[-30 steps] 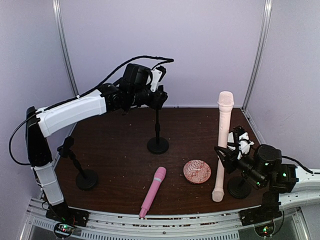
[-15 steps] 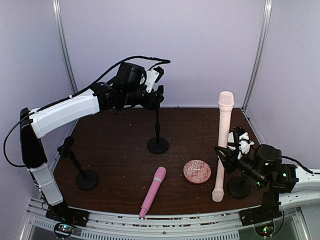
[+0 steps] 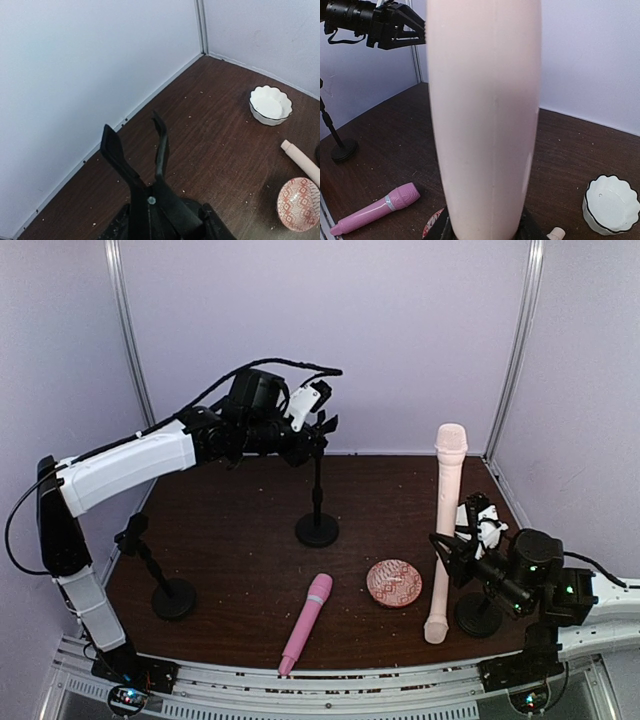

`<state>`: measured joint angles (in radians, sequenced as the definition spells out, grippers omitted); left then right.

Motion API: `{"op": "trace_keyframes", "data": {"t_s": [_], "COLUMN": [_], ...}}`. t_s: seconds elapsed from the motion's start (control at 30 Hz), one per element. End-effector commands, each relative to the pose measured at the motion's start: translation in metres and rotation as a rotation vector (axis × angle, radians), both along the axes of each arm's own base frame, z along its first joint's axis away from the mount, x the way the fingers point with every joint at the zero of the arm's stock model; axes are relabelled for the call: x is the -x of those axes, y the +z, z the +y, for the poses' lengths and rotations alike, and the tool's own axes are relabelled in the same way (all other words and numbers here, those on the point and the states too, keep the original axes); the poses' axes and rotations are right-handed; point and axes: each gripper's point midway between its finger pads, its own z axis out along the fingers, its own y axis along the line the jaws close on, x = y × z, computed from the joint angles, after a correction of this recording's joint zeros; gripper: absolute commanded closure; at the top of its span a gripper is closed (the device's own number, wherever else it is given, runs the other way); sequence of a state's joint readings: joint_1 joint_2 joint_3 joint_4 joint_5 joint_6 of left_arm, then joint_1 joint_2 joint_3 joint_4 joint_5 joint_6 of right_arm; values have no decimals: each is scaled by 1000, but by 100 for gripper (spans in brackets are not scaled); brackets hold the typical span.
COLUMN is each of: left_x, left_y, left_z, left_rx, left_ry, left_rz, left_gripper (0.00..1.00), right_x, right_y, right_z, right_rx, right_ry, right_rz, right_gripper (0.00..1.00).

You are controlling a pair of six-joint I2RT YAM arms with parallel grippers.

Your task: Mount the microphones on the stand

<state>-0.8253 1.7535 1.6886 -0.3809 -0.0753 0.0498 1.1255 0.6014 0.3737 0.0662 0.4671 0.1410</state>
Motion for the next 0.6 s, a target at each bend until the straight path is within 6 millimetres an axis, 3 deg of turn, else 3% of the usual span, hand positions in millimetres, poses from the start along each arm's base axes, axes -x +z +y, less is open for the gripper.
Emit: {"op": "trace_keyframes", "data": {"t_s": [0.0, 0.1, 0.27, 0.47, 0.57], "left_x": [41, 70, 95, 99, 108], "left_y": [17, 21, 11, 7, 16], "left_z": [-4, -3, 4, 12, 20], "left_rx": [7, 28, 18, 51, 104], "left_ry": [-260, -404, -561, -669, -755], "left_rz": [-114, -171, -205, -203, -202], "left_gripper": [91, 100, 100, 100, 100], "right_x": [-1, -4, -18, -43, -56], "right_y": [22, 28, 34, 55, 64], "right_z": [4, 10, 34, 72, 86], "right_rx": [-11, 22, 80, 172, 192], "right_ry": [16, 27, 67, 95, 108], "right_rz": [-42, -82, -135, -144, -173], "right_gripper": [98, 98, 100, 100, 100]}}
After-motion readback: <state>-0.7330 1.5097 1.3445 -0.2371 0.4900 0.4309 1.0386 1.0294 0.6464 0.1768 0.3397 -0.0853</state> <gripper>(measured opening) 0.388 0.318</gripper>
